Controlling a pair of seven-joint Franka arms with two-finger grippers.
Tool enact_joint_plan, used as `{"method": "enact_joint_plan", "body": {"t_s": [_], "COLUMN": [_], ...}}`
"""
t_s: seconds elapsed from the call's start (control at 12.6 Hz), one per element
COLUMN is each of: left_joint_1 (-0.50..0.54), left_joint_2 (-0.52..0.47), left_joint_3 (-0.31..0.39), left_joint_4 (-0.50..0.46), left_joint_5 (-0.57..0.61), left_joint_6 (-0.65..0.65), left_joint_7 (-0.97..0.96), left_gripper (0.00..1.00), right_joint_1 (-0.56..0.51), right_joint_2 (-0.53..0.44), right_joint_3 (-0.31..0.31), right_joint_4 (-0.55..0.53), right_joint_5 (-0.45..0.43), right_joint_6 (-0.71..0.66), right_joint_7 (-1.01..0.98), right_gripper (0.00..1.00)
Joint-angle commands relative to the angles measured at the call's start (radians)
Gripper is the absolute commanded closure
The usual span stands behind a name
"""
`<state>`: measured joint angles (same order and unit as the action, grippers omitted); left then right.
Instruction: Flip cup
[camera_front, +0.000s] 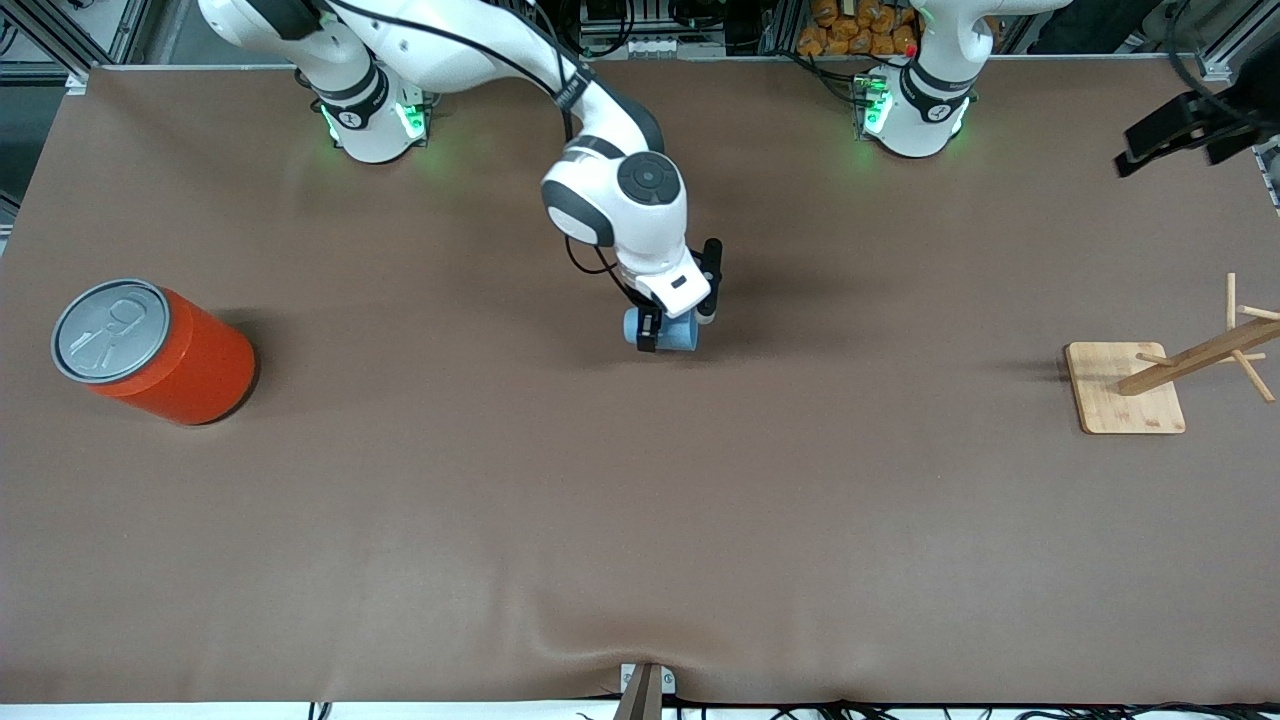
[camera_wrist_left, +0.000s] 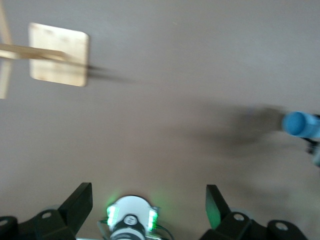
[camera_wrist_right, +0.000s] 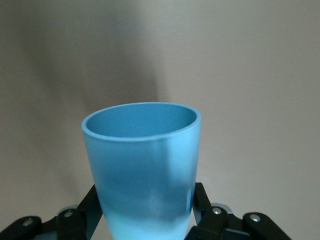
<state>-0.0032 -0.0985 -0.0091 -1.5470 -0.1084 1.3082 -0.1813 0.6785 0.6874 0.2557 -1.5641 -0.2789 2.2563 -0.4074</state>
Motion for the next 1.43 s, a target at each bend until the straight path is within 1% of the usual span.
{"method": "enact_joint_plan", "body": {"t_s": [0.0, 0.24, 0.4, 0.56, 0.71, 0.79, 0.87, 1.11, 1.27, 1.35], "left_joint_1": [0.028, 0.016, -0.029, -0.087, -0.135, -0.144, -0.146, -0.149, -0.165, -0.181], "left_joint_2": [0.086, 0.201, 0.23, 0.246, 0.269, 0.273, 0.276, 0.278, 0.296, 0.304], "left_joint_3": [0.001, -0.009, -0.009, -0.012, -0.012, -0.012, -0.012, -0.017, -0.018, -0.018], "left_joint_4": [-0.004, -0.024, -0.083, -0.155, -0.221, -0.252, -0.286, -0.366, -0.384, -0.398], "left_joint_5": [-0.175, -0.319, -0.37, -0.385, -0.447, -0.462, -0.479, -0.572, -0.64, -0.681], "left_joint_6": [-0.003, 0.06, 0.139, 0.237, 0.317, 0.347, 0.383, 0.466, 0.509, 0.535], "left_joint_7": [-0.027, -0.03, -0.032, -0.033, -0.035, -0.035, -0.035, -0.026, -0.023, -0.023], "left_gripper": [0.0, 0.0, 0.0, 0.0, 0.0, 0.0, 0.0, 0.0, 0.0, 0.0], "right_joint_1": [0.032, 0.094, 0.11, 0.118, 0.119, 0.119, 0.119, 0.107, 0.104, 0.099], "right_joint_2": [0.052, 0.081, 0.092, 0.103, 0.11, 0.11, 0.11, 0.098, 0.09, 0.077], "right_joint_3": [-0.007, -0.013, -0.018, -0.018, -0.023, -0.024, -0.024, -0.021, -0.013, -0.01], "right_joint_4": [0.036, 0.068, 0.07, 0.07, 0.069, 0.069, 0.069, 0.093, 0.143, 0.179], "right_joint_5": [-0.028, -0.029, -0.071, -0.079, -0.079, -0.079, -0.092, -0.085, -0.08, -0.071], "right_joint_6": [0.011, 0.005, 0.006, 0.006, 0.008, 0.008, 0.009, -0.01, -0.096, -0.175], "right_joint_7": [0.008, 0.071, 0.082, 0.104, 0.107, 0.113, 0.116, 0.119, 0.119, 0.116], "right_gripper": [0.83, 0.84, 0.84, 0.82, 0.8, 0.58, 0.01, 0.0, 0.0, 0.0]}}
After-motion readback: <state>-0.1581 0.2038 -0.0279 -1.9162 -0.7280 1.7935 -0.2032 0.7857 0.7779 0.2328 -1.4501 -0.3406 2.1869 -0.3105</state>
